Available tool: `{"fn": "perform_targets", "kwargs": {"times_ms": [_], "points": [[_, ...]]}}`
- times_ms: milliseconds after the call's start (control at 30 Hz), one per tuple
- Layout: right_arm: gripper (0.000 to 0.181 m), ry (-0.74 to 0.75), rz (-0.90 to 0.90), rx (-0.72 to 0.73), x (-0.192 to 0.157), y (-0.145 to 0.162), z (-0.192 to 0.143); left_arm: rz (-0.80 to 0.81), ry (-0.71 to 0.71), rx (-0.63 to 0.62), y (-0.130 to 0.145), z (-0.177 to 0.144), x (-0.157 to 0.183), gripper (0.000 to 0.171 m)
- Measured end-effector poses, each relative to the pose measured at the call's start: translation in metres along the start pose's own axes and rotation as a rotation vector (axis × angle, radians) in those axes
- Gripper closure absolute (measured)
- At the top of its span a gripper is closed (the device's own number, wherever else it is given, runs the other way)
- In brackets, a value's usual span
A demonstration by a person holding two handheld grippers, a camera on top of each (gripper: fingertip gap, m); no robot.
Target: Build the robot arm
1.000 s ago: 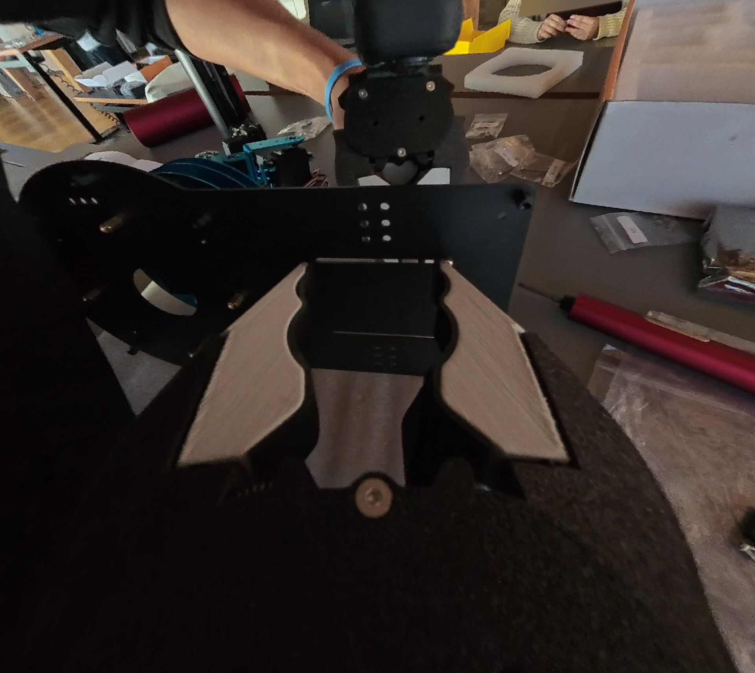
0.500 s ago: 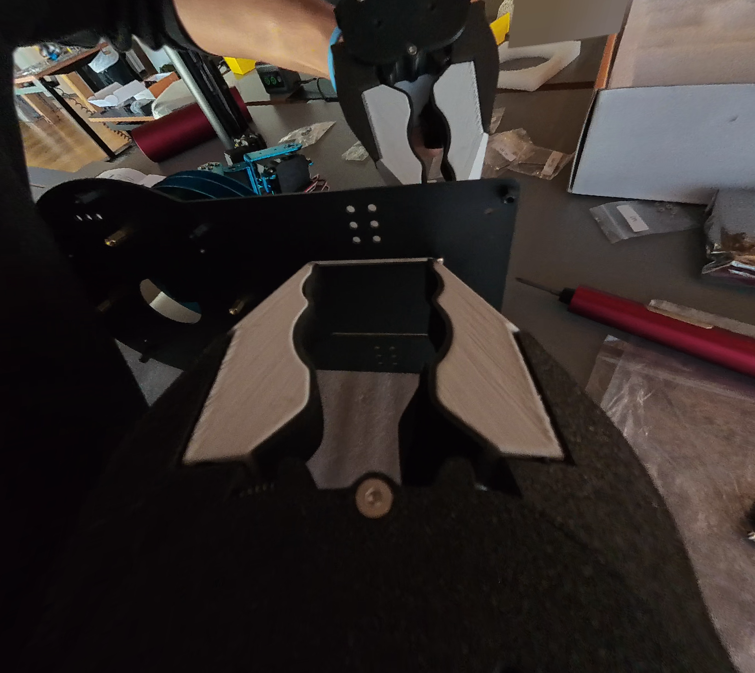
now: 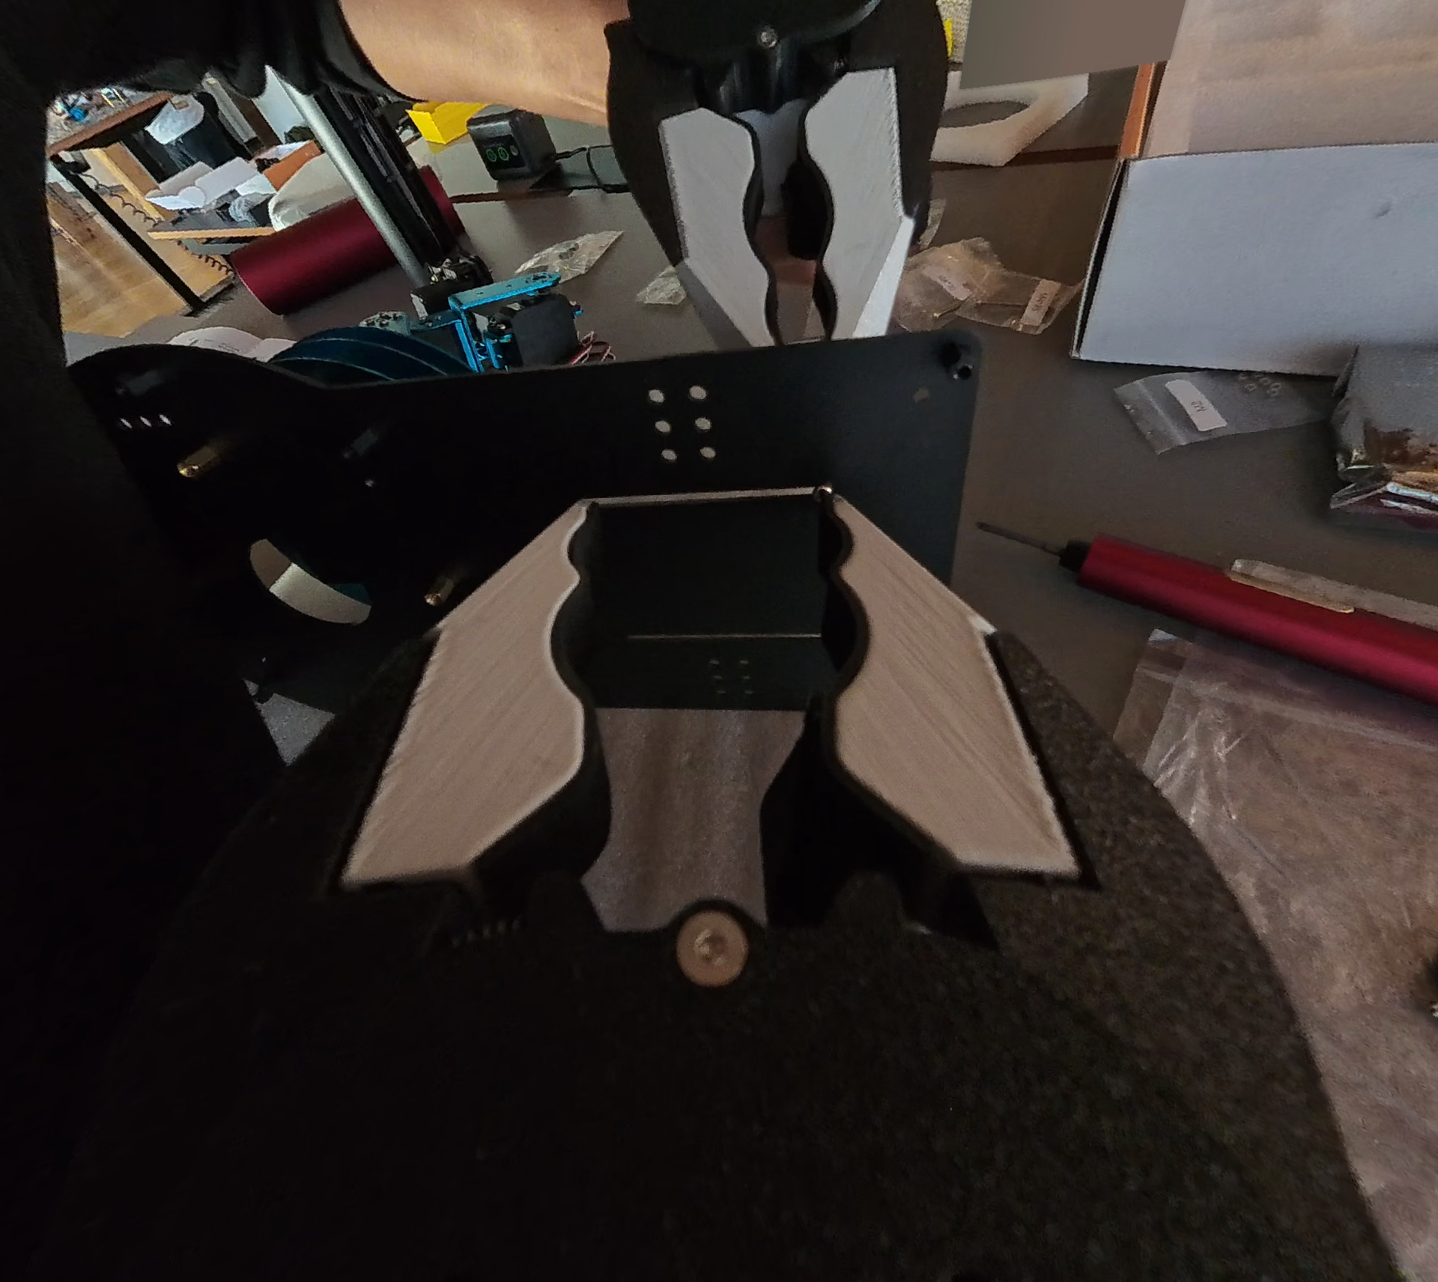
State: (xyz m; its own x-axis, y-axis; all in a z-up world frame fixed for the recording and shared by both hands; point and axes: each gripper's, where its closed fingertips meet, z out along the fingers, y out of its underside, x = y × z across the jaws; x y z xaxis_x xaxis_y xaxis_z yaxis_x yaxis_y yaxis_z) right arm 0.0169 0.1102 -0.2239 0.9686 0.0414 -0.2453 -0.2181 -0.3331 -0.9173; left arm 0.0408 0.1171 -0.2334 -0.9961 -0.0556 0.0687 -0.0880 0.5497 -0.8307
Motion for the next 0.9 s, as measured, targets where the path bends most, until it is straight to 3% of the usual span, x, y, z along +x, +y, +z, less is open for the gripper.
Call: {"fn": "perform_targets", "kwargs": {"times_ms": [533,900], "points": [[0.121,0.0,-0.001,-0.012,-0.002,0.0,0.001,0.013,0.033,0.002,-0.001,0.004,0.004,0.168],[0.136,0.036,-0.005,-0.03,0.004,-0.001,-0.012,-0.077,0.057,-0.032,0.012,0.002,0.0,0.167]]}}
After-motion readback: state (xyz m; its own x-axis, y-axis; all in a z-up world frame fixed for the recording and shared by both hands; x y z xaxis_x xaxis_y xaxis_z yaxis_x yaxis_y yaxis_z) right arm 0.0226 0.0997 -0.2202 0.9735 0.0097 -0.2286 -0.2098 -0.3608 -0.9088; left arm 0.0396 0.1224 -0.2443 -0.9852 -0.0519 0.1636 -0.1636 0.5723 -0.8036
